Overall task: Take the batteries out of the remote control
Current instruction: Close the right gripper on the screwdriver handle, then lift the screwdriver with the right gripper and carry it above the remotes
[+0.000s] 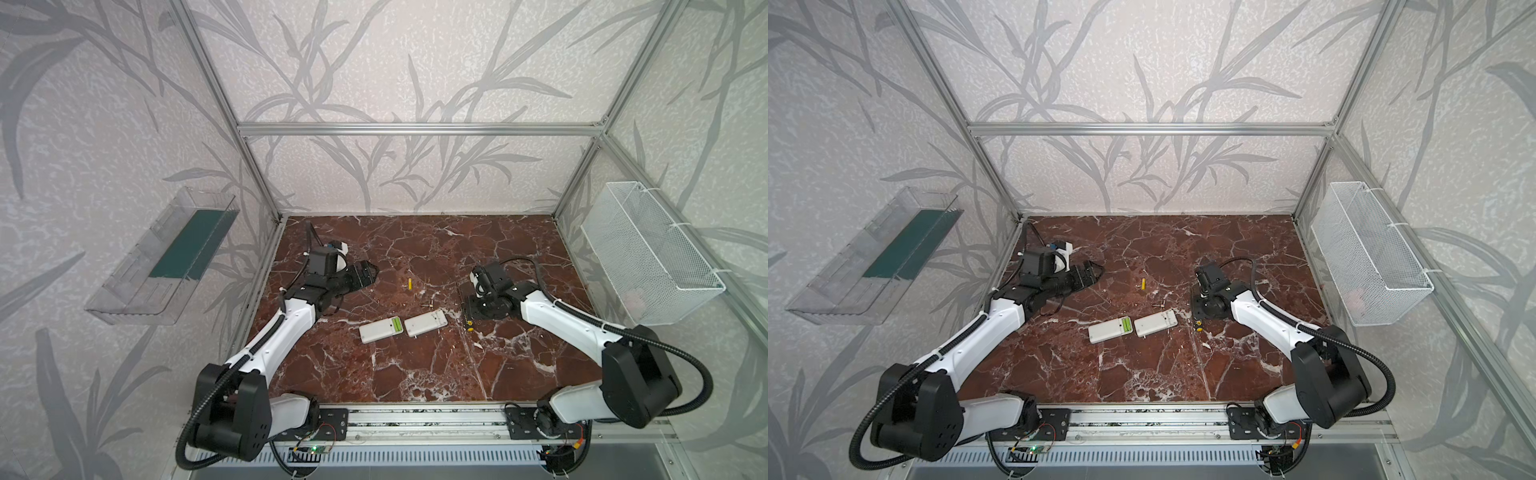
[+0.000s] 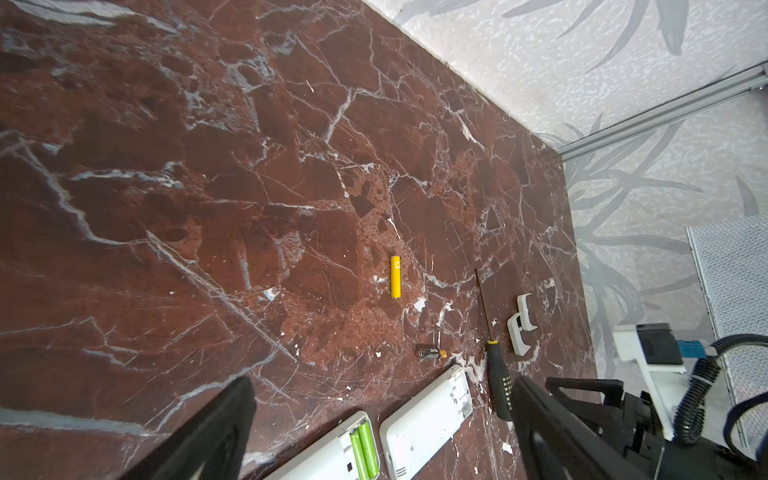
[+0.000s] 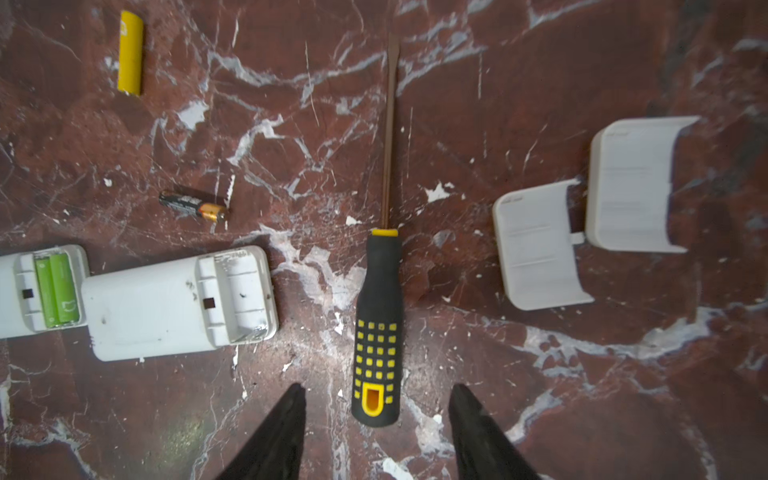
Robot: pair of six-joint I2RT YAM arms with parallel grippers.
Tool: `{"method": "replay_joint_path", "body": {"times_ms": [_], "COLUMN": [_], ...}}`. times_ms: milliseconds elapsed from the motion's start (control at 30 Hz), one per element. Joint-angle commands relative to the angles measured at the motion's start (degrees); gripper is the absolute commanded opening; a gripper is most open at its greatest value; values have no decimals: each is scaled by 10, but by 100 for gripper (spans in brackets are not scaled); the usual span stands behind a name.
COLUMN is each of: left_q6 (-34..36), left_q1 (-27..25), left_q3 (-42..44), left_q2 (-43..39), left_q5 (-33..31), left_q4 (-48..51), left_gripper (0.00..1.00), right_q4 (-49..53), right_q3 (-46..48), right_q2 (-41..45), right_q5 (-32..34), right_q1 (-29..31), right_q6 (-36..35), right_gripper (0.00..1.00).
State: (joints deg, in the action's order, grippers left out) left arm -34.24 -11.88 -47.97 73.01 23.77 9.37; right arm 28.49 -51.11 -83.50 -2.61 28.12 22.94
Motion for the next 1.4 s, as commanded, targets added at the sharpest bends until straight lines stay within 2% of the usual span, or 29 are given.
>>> {"method": "replay_joint_path", "body": {"times_ms": [0,233,467,733,867,1100,1267,1367], "left_q6": [-7,-11,-20,-29,-46,-80,-122,-138], "left_q1": [-10,-22,-31,-41,-54,-106,-126,-136], "left_q3": [-18,-21,-21,-21,-23,-55,-59,-67], "left_q2": [8,13,25,37,47,75,85,95], "left_q5": [8,8,14,19,25,21,24,27], "left_q4": [-15,-20,-32,-43,-52,-67,-139,-161], "left_gripper": [96,96,95,95,95,93,88,84], "right_q4": [-8,-51,-84,-87,-72,-65,-52,-48], "right_q3": [4,29,45,48,38,25,16,7], "right_q2": [-26,-60,-78,-79,-43,58,99,110], "right_q5": [-20,-6,-5,7,16,16,29,60], "right_q1": [-1,-1,-1,-1,8,65,110,147], "right_q6": [21,34,29,2,-44,-149,-182,-199], "right_gripper": [53,48,36,14,4,1,0,1]}}
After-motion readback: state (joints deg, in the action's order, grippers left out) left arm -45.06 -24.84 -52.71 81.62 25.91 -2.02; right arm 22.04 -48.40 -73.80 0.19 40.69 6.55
